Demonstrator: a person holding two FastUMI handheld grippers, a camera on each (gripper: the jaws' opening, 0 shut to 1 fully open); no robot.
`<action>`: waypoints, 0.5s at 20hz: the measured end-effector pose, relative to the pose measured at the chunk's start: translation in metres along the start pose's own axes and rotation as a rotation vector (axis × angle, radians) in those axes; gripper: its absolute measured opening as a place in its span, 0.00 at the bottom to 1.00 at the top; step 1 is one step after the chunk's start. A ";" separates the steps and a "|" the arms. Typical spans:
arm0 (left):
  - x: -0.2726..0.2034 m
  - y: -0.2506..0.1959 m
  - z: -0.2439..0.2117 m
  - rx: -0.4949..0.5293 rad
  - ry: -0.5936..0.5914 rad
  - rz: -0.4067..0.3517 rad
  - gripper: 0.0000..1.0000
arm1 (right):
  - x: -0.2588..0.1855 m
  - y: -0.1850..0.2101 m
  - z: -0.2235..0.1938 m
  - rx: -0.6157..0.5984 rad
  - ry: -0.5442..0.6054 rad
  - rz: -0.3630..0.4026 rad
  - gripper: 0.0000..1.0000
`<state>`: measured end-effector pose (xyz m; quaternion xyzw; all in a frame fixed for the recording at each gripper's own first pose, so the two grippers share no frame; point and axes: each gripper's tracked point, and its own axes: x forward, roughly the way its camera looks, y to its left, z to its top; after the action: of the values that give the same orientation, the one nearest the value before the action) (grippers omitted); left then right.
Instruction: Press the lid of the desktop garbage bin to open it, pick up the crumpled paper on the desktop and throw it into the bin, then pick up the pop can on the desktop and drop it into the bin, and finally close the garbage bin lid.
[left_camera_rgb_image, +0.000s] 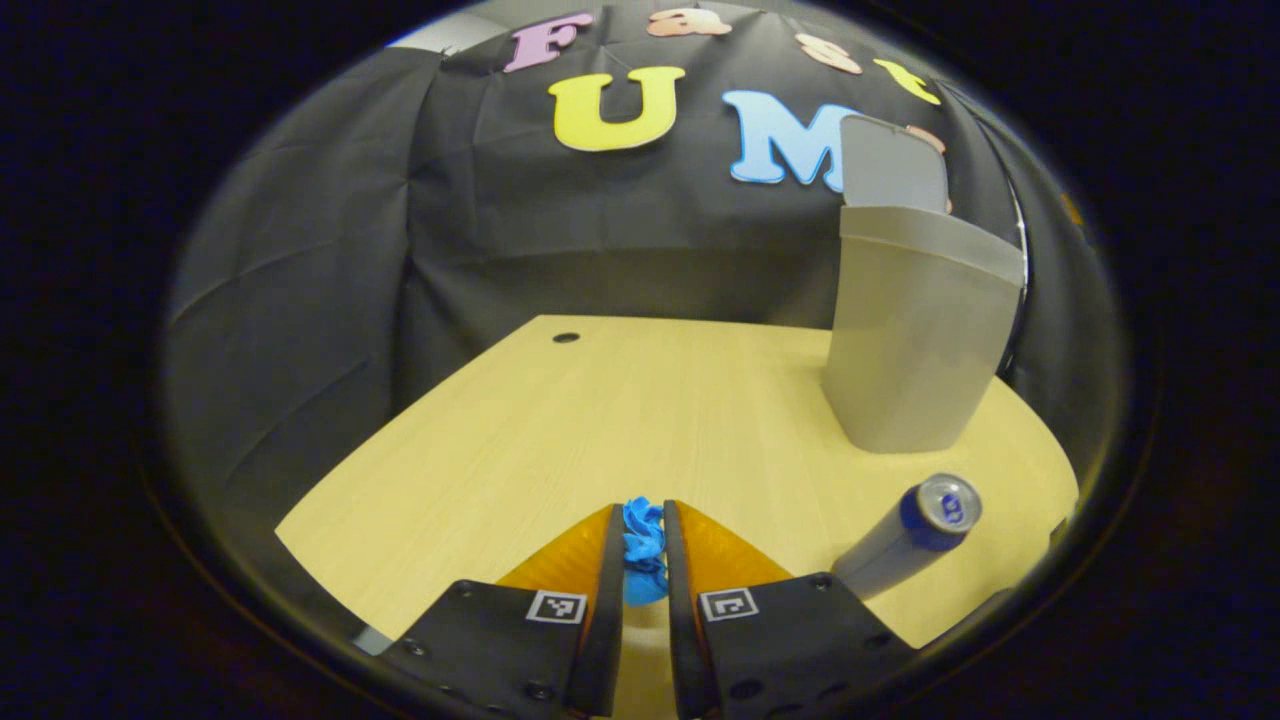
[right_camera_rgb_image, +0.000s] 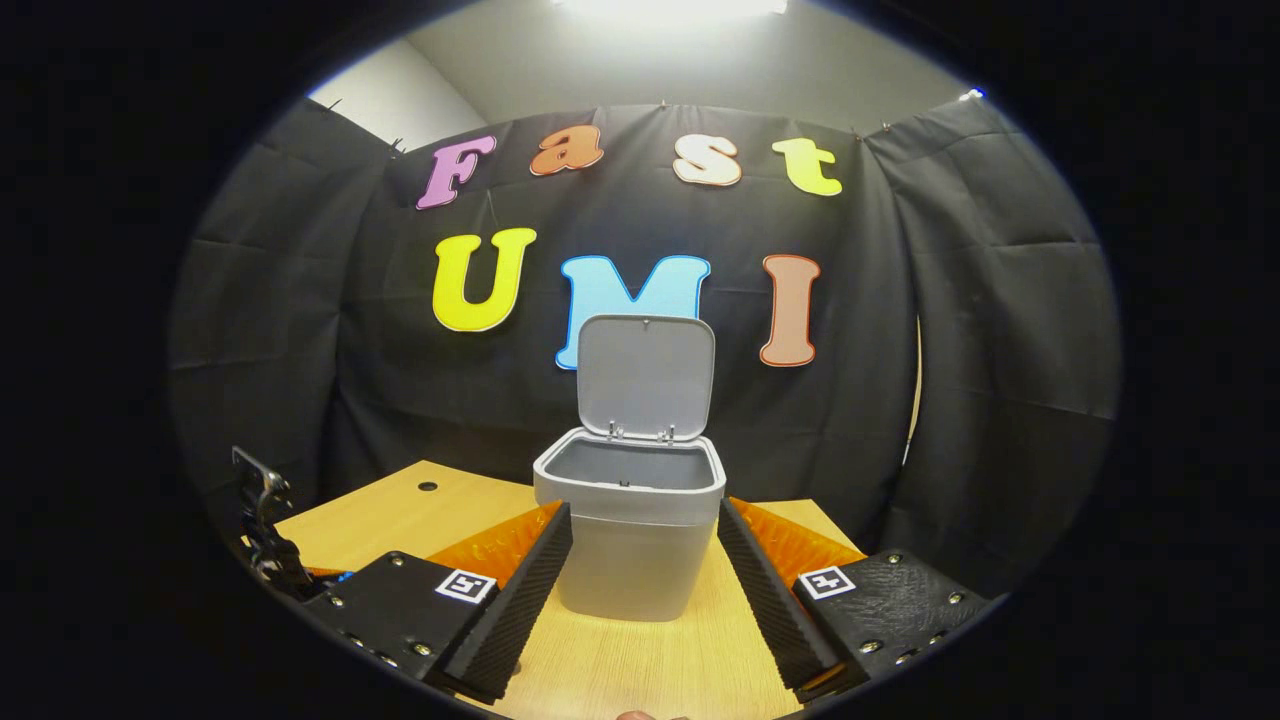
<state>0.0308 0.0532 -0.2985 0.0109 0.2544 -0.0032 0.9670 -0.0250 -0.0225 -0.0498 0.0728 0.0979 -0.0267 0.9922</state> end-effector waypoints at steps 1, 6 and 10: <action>-0.004 -0.008 0.013 0.007 -0.024 -0.015 0.29 | 0.000 -0.003 0.002 0.000 -0.003 -0.002 0.94; -0.024 -0.058 0.092 0.053 -0.153 -0.097 0.27 | -0.003 -0.019 0.003 -0.004 -0.012 -0.004 0.94; -0.033 -0.111 0.158 0.064 -0.253 -0.186 0.27 | -0.005 -0.031 0.009 0.006 -0.031 -0.018 0.94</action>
<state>0.0781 -0.0610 -0.1472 0.0179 0.1302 -0.1023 0.9860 -0.0301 -0.0547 -0.0449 0.0744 0.0831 -0.0370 0.9931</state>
